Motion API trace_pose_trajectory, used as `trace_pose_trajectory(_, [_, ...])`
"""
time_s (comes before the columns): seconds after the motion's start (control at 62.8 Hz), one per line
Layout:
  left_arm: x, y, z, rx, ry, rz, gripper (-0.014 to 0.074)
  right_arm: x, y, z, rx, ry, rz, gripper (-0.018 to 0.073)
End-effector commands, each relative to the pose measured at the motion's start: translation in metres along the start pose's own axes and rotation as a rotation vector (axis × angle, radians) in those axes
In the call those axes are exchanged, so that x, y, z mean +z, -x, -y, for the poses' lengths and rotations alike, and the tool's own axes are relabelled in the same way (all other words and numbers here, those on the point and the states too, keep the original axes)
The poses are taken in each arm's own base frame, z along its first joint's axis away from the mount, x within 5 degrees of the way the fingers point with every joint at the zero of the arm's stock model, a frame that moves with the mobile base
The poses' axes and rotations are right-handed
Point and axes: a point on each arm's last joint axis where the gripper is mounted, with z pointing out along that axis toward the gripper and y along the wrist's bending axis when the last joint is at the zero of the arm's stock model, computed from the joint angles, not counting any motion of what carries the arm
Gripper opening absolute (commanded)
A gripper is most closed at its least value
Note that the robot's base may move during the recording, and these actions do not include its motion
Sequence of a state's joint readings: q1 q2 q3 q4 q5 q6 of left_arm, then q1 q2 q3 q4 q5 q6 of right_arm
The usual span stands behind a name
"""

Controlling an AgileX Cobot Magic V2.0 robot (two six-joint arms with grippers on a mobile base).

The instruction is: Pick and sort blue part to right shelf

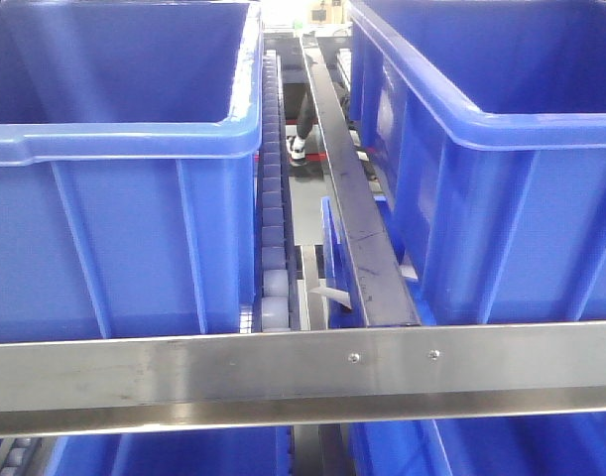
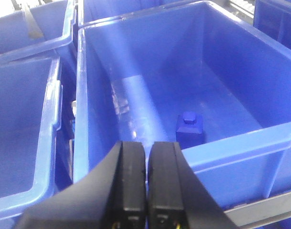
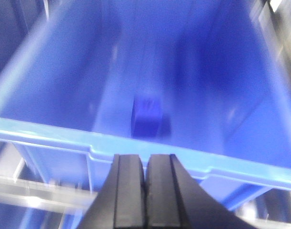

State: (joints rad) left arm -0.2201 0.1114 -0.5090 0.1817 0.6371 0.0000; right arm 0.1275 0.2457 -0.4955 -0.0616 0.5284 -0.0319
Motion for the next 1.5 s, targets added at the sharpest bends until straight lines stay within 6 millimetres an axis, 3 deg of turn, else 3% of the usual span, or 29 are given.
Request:
trace_pose_trajectory(0.0, [-0.001, 0.015, -0.001, -0.003, 0.005, 0.101, 0.0123, -0.018, 0.015, 0.001, -0.011, -0.014, 0.208, 0.0059])
trace_pose_trajectory(0.111, [-0.001, 0.015, -0.001, -0.003, 0.005, 0.101, 0.0123, -0.029, 0.016, 0.002, -0.009, -0.019, 0.272, 0.0059])
trace_pose_trajectory(0.764, [-0.001, 0.014, -0.001, -0.003, 0.004, 0.099, 0.0123, -0.028, 0.016, 0.002, -0.009, -0.019, 0.261, 0.0059])
trace_pose_trajectory(0.971, [0.005, 0.005, 0.000, -0.007, 0.067, 0.114, 0.0124, -0.028, 0.016, 0.002, -0.009, -0.019, 0.261, 0.0059])
trace_pose_trajectory(1.066, [0.010, -0.010, 0.003, -0.051, 0.110, 0.181, 0.0123, -0.028, 0.016, 0.002, -0.009, -0.019, 0.261, 0.0059])
trace_pose_trajectory(1.337, [0.037, -0.082, 0.014, -0.169, 0.157, 0.358, 0.0123, -0.028, 0.016, 0.002, -0.009, -0.019, 0.261, 0.0059])
trace_pose_trajectory(1.48, [0.044, -0.101, 0.017, -0.184, 0.131, 0.262, 0.0123, -0.028, 0.016, 0.002, -0.009, -0.019, 0.262, 0.0059])
